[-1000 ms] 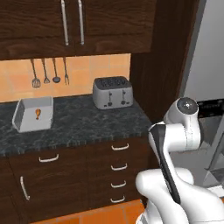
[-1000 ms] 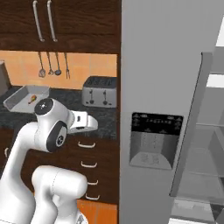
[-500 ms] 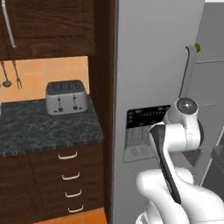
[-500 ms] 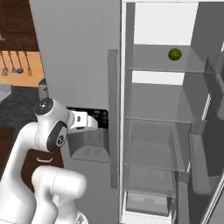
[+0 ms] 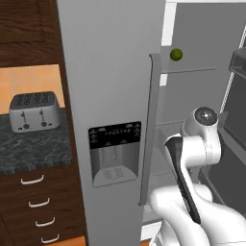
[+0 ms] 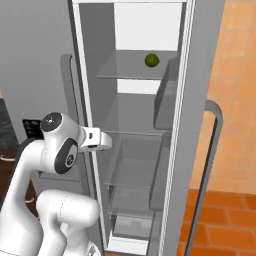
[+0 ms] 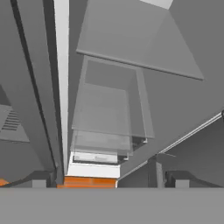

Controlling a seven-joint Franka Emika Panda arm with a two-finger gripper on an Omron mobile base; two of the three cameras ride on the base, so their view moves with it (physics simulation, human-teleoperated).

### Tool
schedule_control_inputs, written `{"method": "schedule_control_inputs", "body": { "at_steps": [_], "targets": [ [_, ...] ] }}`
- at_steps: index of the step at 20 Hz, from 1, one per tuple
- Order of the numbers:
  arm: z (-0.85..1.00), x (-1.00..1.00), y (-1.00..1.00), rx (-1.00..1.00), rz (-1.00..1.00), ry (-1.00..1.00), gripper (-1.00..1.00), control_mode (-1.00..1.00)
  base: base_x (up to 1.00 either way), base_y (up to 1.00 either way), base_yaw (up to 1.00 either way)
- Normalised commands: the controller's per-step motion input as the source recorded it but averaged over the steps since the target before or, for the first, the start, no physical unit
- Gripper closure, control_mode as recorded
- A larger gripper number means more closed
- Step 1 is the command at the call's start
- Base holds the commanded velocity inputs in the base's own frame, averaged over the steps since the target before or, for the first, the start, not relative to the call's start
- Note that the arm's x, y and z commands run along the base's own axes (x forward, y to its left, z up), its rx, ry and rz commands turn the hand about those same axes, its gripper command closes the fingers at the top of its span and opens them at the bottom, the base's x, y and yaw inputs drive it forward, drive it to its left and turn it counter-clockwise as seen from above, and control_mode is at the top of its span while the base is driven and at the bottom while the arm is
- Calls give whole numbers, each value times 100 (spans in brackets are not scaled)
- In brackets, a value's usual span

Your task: Place one lime and one chicken drumstick in each tupperware on the nearby counter, to pack two identical lunches.

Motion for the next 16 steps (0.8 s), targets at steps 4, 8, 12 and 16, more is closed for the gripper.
{"method": "schedule_control_inputs", "body": {
  "at_steps": [4,8,12,16],
  "targets": [
    [0,0,0,0,0,0,-100,100,33,-31,-4],
    [0,0,0,0,0,0,-100,100,42,-33,-5],
    [0,0,0,0,0,0,-100,100,47,-32,-5],
    [0,0,0,0,0,0,-100,100,35,-28,-3]
  ]
}}
